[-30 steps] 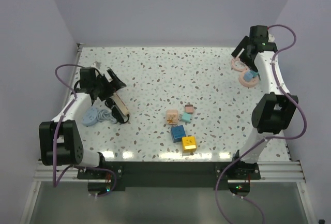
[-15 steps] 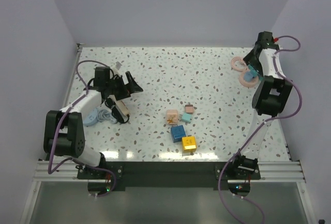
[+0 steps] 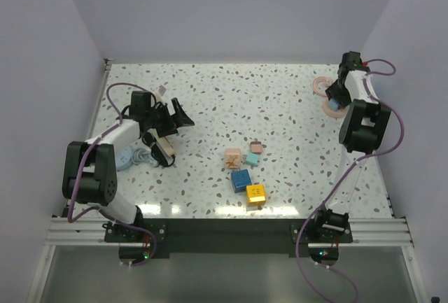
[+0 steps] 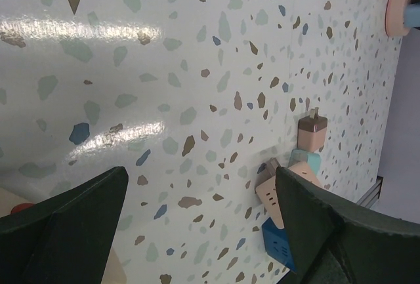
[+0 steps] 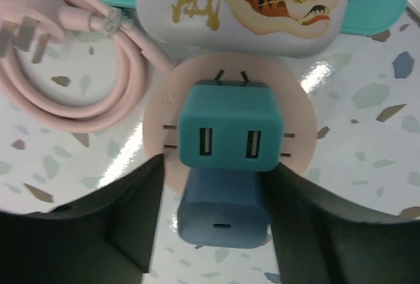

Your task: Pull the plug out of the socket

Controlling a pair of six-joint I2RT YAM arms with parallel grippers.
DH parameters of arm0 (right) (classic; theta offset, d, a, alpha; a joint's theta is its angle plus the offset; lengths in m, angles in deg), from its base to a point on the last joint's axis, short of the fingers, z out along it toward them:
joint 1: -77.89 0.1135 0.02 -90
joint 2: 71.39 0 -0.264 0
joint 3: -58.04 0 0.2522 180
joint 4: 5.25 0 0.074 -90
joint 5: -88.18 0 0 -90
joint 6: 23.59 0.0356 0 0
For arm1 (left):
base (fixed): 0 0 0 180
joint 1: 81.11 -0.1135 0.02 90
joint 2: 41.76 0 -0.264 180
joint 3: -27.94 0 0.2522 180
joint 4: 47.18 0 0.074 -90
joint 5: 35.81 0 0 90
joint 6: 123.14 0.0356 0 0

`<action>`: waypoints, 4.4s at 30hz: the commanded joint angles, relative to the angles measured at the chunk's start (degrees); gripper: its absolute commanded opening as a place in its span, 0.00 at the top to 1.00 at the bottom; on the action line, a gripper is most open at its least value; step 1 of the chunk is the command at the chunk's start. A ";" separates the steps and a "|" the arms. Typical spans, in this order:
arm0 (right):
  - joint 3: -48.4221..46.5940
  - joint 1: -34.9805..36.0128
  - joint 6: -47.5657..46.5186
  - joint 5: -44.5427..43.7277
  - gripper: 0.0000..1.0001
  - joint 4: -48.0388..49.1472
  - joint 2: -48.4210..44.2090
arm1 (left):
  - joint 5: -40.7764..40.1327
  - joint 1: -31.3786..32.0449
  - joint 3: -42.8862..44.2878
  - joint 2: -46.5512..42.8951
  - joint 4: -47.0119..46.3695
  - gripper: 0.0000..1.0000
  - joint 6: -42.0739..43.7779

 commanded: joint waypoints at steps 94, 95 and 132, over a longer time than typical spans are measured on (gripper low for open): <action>26.34 43.36 1.45 31.82 0.08 26.61 -22.09 | -15.84 14.10 6.40 12.05 -6.16 1.00 -10.59; 24.06 43.36 1.10 31.12 0.09 25.72 -21.38 | -15.76 14.10 6.48 11.87 -6.16 1.00 -10.59; 17.09 40.47 -2.07 36.82 1.00 24.04 -9.24 | -15.66 14.01 6.22 10.65 -5.55 1.00 -10.16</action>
